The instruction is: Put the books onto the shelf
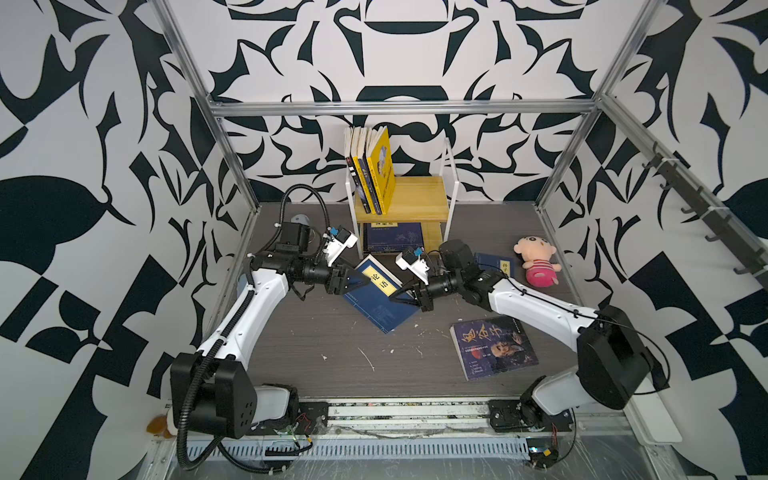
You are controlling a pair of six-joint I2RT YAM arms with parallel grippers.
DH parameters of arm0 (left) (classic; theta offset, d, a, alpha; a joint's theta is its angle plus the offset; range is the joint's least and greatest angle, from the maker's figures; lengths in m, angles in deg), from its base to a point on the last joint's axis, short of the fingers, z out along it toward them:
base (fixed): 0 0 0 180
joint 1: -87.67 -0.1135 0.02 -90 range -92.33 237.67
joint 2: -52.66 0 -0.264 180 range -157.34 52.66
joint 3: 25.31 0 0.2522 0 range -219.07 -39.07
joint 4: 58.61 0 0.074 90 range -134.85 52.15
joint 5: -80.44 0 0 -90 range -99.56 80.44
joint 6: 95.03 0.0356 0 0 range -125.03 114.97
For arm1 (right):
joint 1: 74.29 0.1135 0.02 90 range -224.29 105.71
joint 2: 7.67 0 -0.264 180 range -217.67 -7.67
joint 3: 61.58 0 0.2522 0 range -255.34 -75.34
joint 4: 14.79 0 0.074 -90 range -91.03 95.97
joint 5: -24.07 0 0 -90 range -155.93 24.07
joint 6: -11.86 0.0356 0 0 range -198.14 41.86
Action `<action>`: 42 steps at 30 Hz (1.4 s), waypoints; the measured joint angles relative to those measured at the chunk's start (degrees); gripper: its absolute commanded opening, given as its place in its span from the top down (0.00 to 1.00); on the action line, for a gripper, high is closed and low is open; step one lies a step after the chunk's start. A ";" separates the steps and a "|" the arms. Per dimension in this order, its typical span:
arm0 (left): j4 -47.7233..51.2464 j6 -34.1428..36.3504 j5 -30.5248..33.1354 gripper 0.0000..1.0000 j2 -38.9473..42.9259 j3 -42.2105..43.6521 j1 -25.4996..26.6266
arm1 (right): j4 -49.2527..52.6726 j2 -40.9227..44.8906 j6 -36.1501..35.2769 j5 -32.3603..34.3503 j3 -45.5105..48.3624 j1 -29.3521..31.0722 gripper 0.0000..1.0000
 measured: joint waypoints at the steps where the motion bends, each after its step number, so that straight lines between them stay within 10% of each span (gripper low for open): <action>1: -0.02 -0.04 -0.44 0.88 0.17 0.00 -0.02 | 0.68 -0.13 -0.52 0.04 -0.48 0.00 1.00; 4: -0.09 0.26 -1.36 1.00 0.92 0.02 -0.20 | 2.01 -0.48 -1.22 0.61 -1.66 -0.15 1.00; 7: -0.63 -1.07 -1.68 1.00 1.42 0.15 -0.79 | 2.51 -0.46 -1.66 2.64 -2.14 -0.07 0.66; 14: -6.60 -12.11 -1.05 1.00 4.28 2.91 -4.61 | 4.48 3.72 -4.57 19.37 -1.88 1.40 0.26; 25: -21.53 -45.94 3.72 1.00 6.58 10.78 -10.14 | -0.68 7.04 -18.29 63.60 1.03 21.62 0.26; 42: -27.50 -65.57 4.68 1.00 6.36 11.06 -10.67 | -20.63 -9.73 -40.28 84.91 -2.45 33.24 0.37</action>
